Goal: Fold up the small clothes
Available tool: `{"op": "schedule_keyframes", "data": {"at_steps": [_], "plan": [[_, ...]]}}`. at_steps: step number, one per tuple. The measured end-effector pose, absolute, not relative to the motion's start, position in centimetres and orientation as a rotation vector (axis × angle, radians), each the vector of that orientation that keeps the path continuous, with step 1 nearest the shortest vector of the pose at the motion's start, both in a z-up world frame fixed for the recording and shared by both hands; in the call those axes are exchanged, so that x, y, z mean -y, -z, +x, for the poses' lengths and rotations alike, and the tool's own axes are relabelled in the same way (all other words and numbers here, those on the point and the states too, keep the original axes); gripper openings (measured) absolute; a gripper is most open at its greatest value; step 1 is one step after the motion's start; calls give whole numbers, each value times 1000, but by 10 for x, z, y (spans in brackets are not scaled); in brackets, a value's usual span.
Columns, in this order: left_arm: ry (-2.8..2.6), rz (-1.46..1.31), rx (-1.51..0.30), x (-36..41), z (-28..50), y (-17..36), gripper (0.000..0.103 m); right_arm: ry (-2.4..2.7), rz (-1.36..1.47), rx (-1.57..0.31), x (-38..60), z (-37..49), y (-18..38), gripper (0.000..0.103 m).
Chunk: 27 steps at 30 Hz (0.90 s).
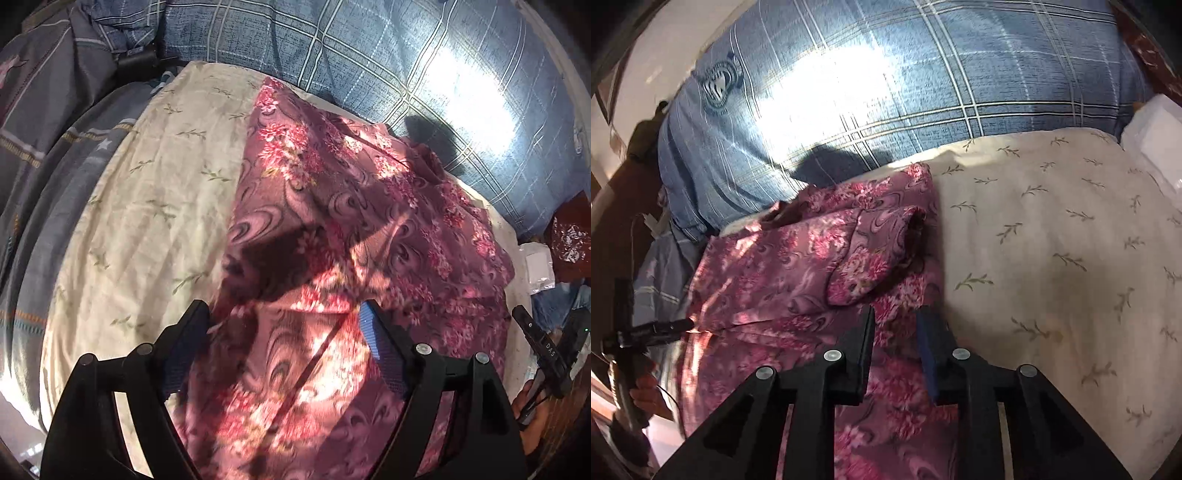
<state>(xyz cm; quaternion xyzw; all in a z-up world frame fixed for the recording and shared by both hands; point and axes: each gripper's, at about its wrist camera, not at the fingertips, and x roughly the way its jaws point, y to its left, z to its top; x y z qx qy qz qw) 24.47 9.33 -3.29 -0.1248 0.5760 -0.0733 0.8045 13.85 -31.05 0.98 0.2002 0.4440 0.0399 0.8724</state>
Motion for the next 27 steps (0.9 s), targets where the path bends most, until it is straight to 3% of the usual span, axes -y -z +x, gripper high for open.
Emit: {"op": "schedule_keyframes", "data": {"at_steps": [3, 14, 27], "plan": [[179, -288, -1241, -123, 208, 20, 83, -61, 432, -963, 324, 92, -17, 40], [213, -465, -1483, -182, 82, 75, 84, -52, 686, -1082, 361, -56, 19, 42], [341, -473, -1524, -158, 41, 79, 83, -203, 607, -1209, 325, -97, 38, 46]]}}
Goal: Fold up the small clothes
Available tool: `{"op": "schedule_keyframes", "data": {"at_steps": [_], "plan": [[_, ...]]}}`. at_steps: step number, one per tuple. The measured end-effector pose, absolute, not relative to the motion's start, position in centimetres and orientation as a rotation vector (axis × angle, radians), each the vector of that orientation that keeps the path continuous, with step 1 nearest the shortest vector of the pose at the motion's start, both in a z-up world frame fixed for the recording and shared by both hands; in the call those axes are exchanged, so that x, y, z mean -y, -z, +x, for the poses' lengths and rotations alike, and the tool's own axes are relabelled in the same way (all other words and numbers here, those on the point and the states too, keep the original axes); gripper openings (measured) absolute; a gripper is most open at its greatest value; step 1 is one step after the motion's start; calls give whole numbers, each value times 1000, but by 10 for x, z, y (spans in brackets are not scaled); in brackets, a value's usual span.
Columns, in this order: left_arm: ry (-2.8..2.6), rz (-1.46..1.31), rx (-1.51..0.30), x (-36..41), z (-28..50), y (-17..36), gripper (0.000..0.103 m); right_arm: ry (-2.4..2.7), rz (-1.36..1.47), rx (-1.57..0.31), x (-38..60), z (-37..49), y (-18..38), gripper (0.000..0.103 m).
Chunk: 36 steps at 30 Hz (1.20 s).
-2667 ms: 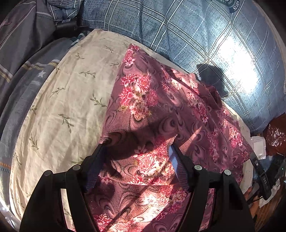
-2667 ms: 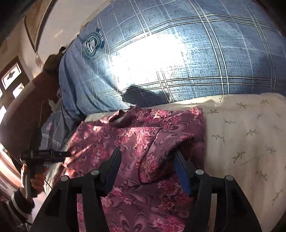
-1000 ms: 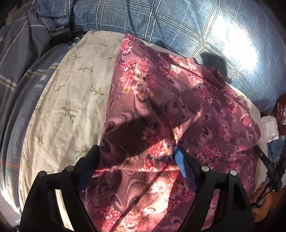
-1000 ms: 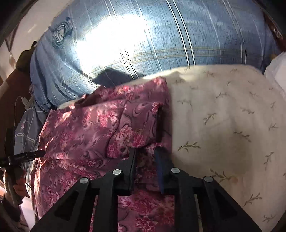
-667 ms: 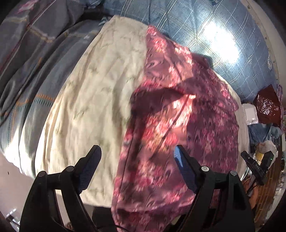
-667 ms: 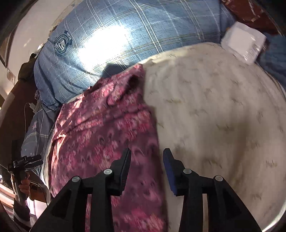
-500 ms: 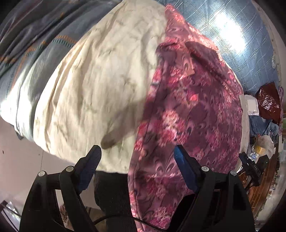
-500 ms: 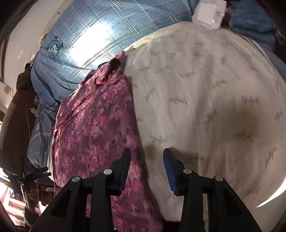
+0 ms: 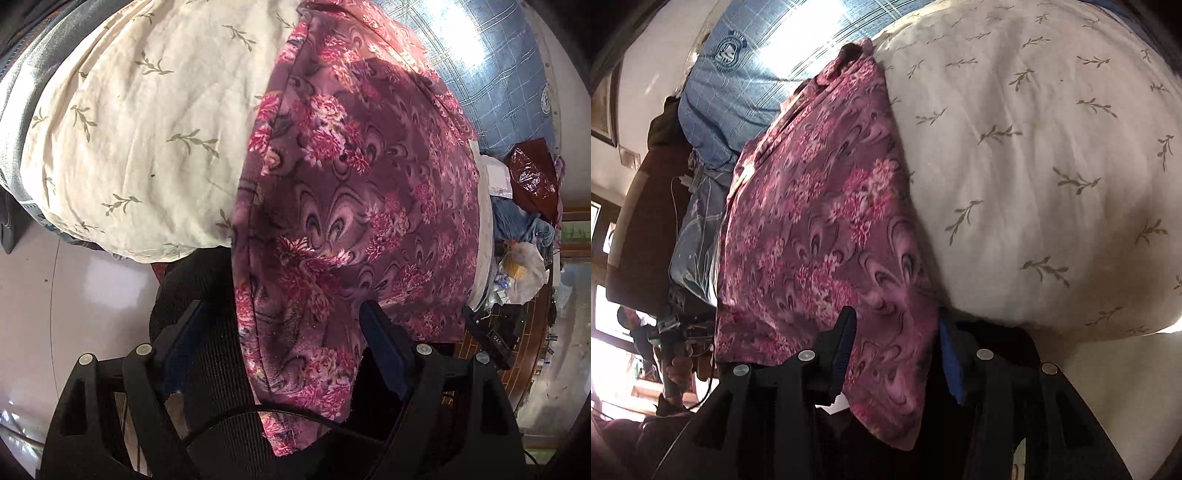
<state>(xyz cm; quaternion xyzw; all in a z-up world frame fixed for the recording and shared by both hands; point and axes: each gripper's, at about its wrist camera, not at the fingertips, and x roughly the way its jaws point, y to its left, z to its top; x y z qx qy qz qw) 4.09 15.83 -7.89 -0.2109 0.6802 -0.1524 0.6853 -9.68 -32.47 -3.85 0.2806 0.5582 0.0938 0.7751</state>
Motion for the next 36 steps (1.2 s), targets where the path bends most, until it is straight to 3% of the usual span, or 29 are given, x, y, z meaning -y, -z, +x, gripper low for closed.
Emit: {"op": "schedule_keyframes", "data": {"at_steps": [4, 5, 6, 7, 10, 11, 12, 21, 36], "plan": [[345, -391, -1497, -151, 35, 73, 77, -247, 539, -1211, 316, -99, 33, 41], [329, -337, -1494, -147, 35, 72, 68, -259, 513, -1221, 313, -99, 33, 33], [311, -268, -1491, -142, 33, 71, 57, -271, 490, -1236, 311, -99, 33, 17], [294, -202, -1486, -137, 31, 70, 52, -283, 463, -1258, 306, -99, 34, 9], [300, -175, -1454, -135, 27, 60, 31, -300, 441, -1265, 302, -101, 31, 4], [310, -196, -1447, -137, 27, 57, 11, -312, 464, -1253, 302, -101, 29, 4], [338, -253, -1448, -141, 28, 54, 3, -325, 488, -1235, 304, -102, 26, 4], [444, -555, -1395, -150, 46, 46, 3, -405, 672, -1067, 309, -88, -5, 4], [440, -783, -1182, -174, 136, 3, 3, -372, 796, -861, 331, 3, -39, 4]]}}
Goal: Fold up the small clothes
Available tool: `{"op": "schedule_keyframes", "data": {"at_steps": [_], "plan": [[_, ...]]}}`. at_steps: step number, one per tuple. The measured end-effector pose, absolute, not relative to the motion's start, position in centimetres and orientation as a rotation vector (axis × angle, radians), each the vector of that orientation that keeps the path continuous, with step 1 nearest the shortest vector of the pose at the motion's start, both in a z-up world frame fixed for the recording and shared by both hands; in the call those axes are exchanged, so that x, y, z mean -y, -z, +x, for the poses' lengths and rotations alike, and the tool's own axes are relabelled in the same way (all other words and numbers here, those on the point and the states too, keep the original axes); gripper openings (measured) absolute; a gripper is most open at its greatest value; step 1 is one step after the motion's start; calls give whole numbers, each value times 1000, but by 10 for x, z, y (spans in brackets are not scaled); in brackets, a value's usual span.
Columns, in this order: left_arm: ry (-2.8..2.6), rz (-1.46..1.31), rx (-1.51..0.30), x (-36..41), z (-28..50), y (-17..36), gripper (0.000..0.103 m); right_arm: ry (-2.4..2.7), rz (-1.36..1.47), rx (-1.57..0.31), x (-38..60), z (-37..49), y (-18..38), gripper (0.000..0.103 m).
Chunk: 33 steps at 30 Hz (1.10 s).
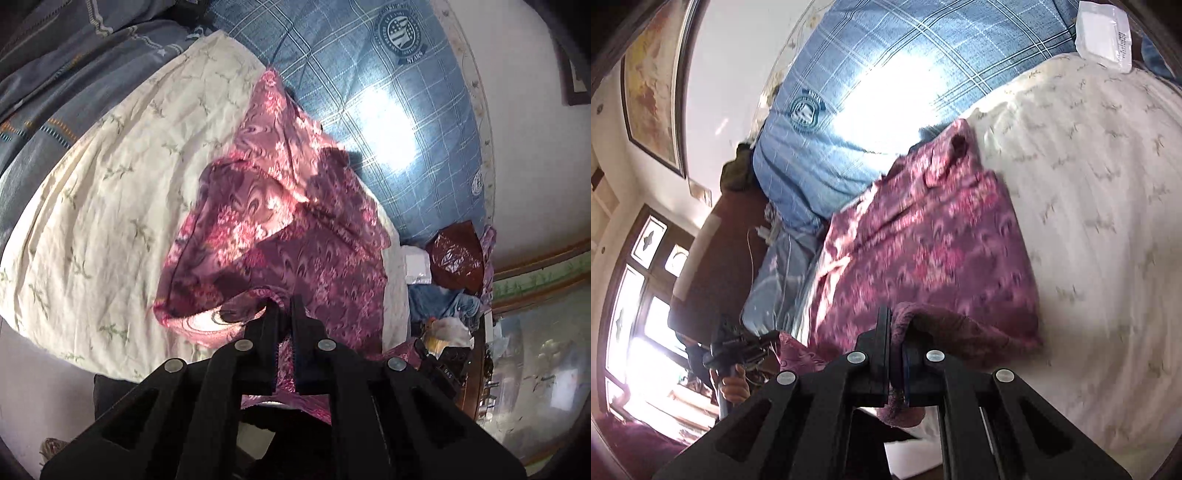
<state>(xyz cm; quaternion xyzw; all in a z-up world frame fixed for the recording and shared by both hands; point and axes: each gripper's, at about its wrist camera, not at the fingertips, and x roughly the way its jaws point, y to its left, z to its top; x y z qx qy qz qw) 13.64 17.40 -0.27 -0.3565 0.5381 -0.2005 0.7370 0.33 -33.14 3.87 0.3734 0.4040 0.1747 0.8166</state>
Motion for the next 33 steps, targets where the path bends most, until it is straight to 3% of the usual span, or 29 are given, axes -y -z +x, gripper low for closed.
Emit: {"op": "schedule_keyframes", "data": {"at_steps": [12, 24, 27, 29, 31, 32, 33], "plan": [[360, -886, -1073, -172, 271, 6, 3, -308, 918, -743, 364, 145, -33, 4], [242, -865, -1203, -159, 365, 62, 3, -165, 1018, -833, 391, 235, 42, 4], [261, -888, -1215, -162, 364, 60, 4, -162, 1046, -833, 390, 236, 47, 9], [300, -893, -1203, -165, 359, 50, 11, -174, 1050, -823, 389, 230, 41, 12], [332, -883, -1184, -166, 350, 36, 32, -199, 1044, -820, 387, 225, 34, 21], [343, -862, -1176, -166, 344, 30, 45, -212, 1041, -819, 385, 221, 30, 30], [354, -841, -1168, -164, 336, 24, 49, -225, 1038, -821, 384, 218, 27, 36]]}}
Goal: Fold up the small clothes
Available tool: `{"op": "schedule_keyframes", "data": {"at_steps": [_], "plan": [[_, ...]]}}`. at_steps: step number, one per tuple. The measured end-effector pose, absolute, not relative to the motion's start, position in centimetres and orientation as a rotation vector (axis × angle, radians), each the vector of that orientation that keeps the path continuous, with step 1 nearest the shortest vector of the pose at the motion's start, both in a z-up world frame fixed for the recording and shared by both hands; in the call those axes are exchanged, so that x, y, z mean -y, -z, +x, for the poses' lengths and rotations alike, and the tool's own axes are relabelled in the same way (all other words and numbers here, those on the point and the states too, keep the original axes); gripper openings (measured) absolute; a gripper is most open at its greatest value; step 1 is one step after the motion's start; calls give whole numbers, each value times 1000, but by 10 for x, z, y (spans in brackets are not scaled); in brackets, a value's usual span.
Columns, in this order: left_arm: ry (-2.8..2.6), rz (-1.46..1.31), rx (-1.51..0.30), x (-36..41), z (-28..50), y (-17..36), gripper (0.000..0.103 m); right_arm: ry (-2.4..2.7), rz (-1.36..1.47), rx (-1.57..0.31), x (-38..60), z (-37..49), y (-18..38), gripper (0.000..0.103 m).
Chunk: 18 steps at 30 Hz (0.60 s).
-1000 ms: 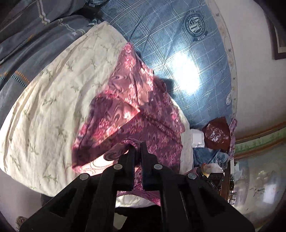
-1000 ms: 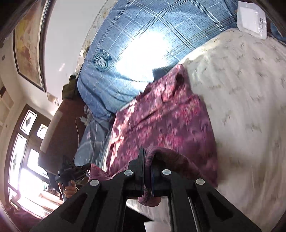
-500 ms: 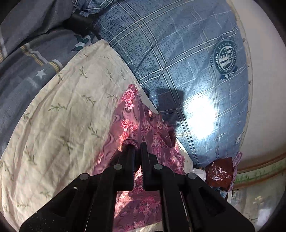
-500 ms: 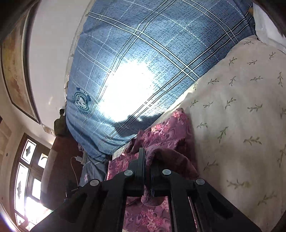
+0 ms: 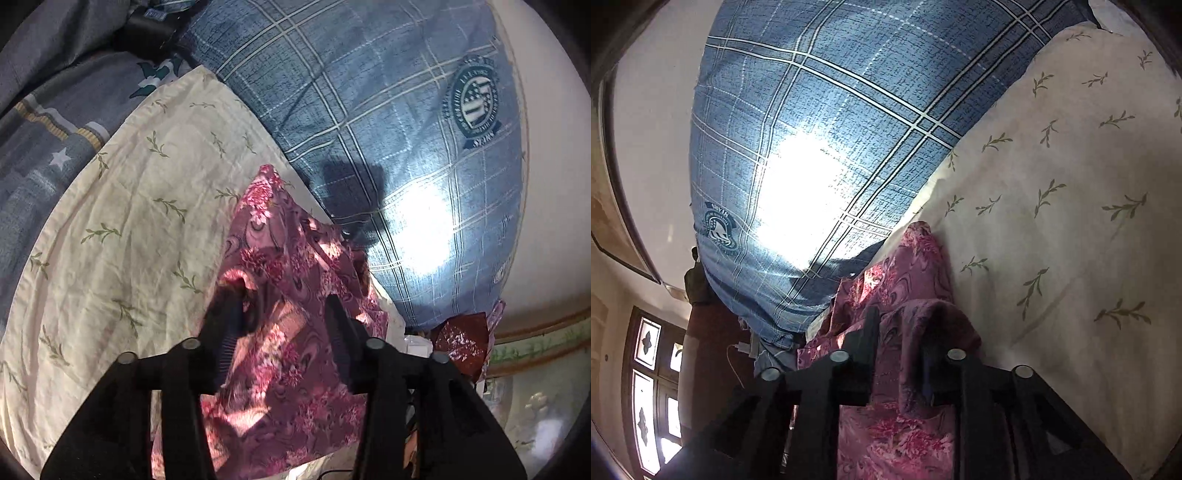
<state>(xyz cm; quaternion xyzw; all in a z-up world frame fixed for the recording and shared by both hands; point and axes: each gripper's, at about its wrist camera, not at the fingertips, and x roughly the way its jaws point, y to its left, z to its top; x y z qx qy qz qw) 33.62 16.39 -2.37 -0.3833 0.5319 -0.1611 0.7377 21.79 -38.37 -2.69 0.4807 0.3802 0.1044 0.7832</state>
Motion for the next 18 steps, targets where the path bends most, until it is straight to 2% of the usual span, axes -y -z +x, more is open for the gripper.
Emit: {"op": "schedule_keyframes", "data": {"at_steps": [5, 13, 18], "plan": [[447, -826, -1197, -155, 299, 21, 59, -264, 1027, -840, 377, 206, 21, 38], [532, -972, -1219, -140, 253, 27, 60, -278, 1010, -879, 371, 206, 24, 38], [500, -906, -1230, -130, 255, 27, 60, -260, 1006, -891, 371, 206, 30, 38]]}}
